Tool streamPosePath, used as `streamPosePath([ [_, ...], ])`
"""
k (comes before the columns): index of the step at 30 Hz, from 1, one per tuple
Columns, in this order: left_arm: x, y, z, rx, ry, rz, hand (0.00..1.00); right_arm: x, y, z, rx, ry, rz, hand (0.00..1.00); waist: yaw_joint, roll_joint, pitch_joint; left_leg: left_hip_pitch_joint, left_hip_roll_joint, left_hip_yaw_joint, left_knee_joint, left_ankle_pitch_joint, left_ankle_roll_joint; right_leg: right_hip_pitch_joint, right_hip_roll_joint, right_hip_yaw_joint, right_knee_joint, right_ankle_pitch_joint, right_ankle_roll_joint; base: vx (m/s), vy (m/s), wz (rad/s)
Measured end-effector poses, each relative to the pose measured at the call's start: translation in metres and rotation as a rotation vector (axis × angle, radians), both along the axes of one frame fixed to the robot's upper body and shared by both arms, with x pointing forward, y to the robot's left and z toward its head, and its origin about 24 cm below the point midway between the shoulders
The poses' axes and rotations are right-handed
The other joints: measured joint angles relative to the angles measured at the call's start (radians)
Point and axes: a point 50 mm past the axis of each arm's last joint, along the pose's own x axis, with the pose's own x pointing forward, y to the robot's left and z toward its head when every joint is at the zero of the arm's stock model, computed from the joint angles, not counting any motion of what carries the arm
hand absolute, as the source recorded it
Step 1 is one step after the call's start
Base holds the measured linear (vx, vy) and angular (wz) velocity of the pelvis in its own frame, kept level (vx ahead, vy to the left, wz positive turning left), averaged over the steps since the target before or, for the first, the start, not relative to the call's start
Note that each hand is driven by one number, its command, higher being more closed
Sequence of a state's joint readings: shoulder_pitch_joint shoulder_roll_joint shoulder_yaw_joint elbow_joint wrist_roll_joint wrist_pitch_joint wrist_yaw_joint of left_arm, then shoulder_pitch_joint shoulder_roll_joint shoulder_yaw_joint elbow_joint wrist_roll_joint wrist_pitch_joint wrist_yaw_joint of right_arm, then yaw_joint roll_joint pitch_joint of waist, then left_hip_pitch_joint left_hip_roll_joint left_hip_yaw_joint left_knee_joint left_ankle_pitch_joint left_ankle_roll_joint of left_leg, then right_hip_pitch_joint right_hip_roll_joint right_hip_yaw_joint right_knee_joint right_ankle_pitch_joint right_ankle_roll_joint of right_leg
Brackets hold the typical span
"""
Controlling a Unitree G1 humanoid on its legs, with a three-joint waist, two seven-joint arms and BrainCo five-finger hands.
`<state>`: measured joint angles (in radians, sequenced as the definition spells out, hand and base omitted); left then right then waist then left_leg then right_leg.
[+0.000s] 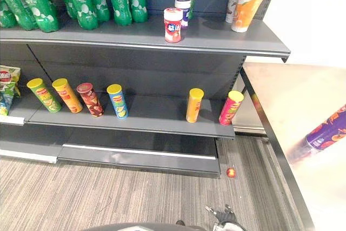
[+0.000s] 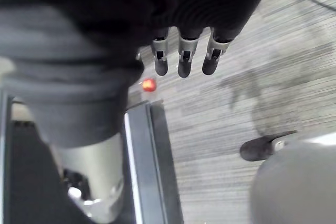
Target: Put the gum and the chips on the shelf.
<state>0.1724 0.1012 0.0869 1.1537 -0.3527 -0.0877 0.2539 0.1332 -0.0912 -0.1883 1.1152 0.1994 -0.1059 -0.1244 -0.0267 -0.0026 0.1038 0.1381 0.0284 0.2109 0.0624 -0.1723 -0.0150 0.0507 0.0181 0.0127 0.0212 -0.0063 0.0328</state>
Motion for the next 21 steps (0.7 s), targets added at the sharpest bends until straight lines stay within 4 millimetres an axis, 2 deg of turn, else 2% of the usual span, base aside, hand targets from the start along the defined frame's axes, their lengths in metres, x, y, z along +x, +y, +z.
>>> streamPosePath([
  [2,0.004,0.001,0.0,-0.004,-0.005,0.014,0.0,-0.022,-0.001,-0.003,0.012,0.044,-0.09,0.0,-0.002,0.005,0.012,-0.023,0.014,0.059,0.066,-0.038,0.013,-0.051,0.005,0.027,0.076,-0.018,0.016,-0.04,0.063,-0.56],
  [4,0.006,0.0,0.0,-0.011,-0.012,0.021,0.0,-0.035,-0.001,-0.003,0.019,0.055,-0.162,0.0,-0.003,0.004,0.027,-0.025,0.029,0.135,0.084,-0.048,0.025,-0.09,0.008,0.019,0.123,-0.027,0.033,-0.08,0.044,-1.04],
  [6,0.006,0.004,0.001,-0.008,-0.021,0.055,0.0,-0.047,0.004,-0.005,0.032,0.068,-0.202,0.0,-0.004,-0.007,0.04,-0.013,0.053,0.251,0.087,-0.051,0.031,-0.135,-0.034,-0.129,0.212,-0.044,0.011,-0.13,0.047,-1.43],
  [8,0.008,0.005,0.001,-0.009,-0.031,0.058,0.0,-0.051,0.006,-0.005,0.038,0.076,-0.207,0.0,-0.006,0.0,0.042,-0.01,0.119,0.397,0.086,-0.047,0.024,-0.171,-0.102,-0.333,0.355,-0.066,-0.022,-0.1,0.053,-1.73],
  [9,0.008,0.005,0.001,-0.01,-0.034,0.065,0.0,-0.051,0.006,-0.005,0.042,0.076,-0.202,0.0,-0.005,0.0,0.042,-0.008,0.132,0.432,0.084,-0.043,0.019,-0.17,-0.119,-0.366,0.38,-0.066,-0.022,-0.07,-0.018,-1.83],
  [11,0.014,0.009,0.003,-0.002,-0.046,0.058,0.0,-0.049,0.008,-0.006,0.049,0.074,-0.168,0.0,-0.001,-0.012,0.045,0.003,0.157,0.555,0.091,-0.034,0.004,-0.143,-0.207,-0.432,0.438,-0.065,-0.023,-0.04,-0.09,-1.8],
  [12,0.017,0.01,0.003,-0.003,-0.056,0.07,0.0,-0.049,0.008,-0.006,0.049,0.075,-0.163,0.0,-0.002,-0.02,0.045,0.002,0.161,0.589,0.108,-0.034,0.004,-0.111,-0.244,-0.457,0.428,-0.049,-0.026,0.01,-0.121,-1.37],
  [13,0.02,0.011,0.004,-0.003,-0.064,0.076,0.0,-0.047,0.008,-0.006,0.049,0.073,-0.162,0.0,-0.002,-0.027,0.046,0.003,0.162,0.612,0.121,-0.035,0.004,-0.095,-0.259,-0.457,0.4,-0.046,-0.015,-0.02,-0.164,-1.26],
  [14,0.028,0.011,0.005,-0.003,-0.081,0.071,0.0,-0.041,0.005,-0.005,0.043,0.057,-0.152,0.0,-0.004,-0.021,0.055,0.007,0.169,0.636,0.12,-0.029,-0.001,-0.085,-0.229,-0.492,0.342,-0.042,-0.02,-0.08,-0.199,-1.3],
  [16,0.036,0.001,0.004,-0.025,-0.099,0.062,0.0,-0.038,0.001,-0.004,0.031,0.046,-0.151,0.0,-0.006,-0.003,0.057,0.03,0.171,0.669,0.069,-0.007,-0.036,-0.053,-0.181,-0.502,0.211,-0.04,-0.019,-0.1,-0.23,-1.03],
  [17,0.039,-0.002,0.004,-0.033,-0.105,0.062,0.0,-0.037,0.001,-0.004,0.031,0.045,-0.156,0.0,-0.006,-0.005,0.057,0.04,0.169,0.687,0.061,-0.001,-0.042,-0.041,-0.17,-0.504,0.171,-0.04,-0.018,-0.06,-0.253,-0.76],
  [18,0.041,-0.005,0.004,-0.048,-0.122,0.094,0.0,-0.032,0.003,-0.004,0.033,0.038,-0.136,0.0,-0.003,-0.018,0.063,0.057,0.162,0.726,0.057,0.008,-0.057,-0.011,-0.152,-0.511,0.083,-0.043,-0.005,-0.08,-0.196,-0.7],
  [21,0.04,-0.004,0.004,-0.047,-0.121,0.102,0.0,-0.023,0.003,-0.003,0.036,0.016,-0.116,0.0,-0.006,-0.021,0.066,0.077,0.159,0.765,0.033,0.03,-0.071,0.002,-0.126,-0.494,0.01,-0.038,0.02,-0.19,-0.134,-0.48],
])
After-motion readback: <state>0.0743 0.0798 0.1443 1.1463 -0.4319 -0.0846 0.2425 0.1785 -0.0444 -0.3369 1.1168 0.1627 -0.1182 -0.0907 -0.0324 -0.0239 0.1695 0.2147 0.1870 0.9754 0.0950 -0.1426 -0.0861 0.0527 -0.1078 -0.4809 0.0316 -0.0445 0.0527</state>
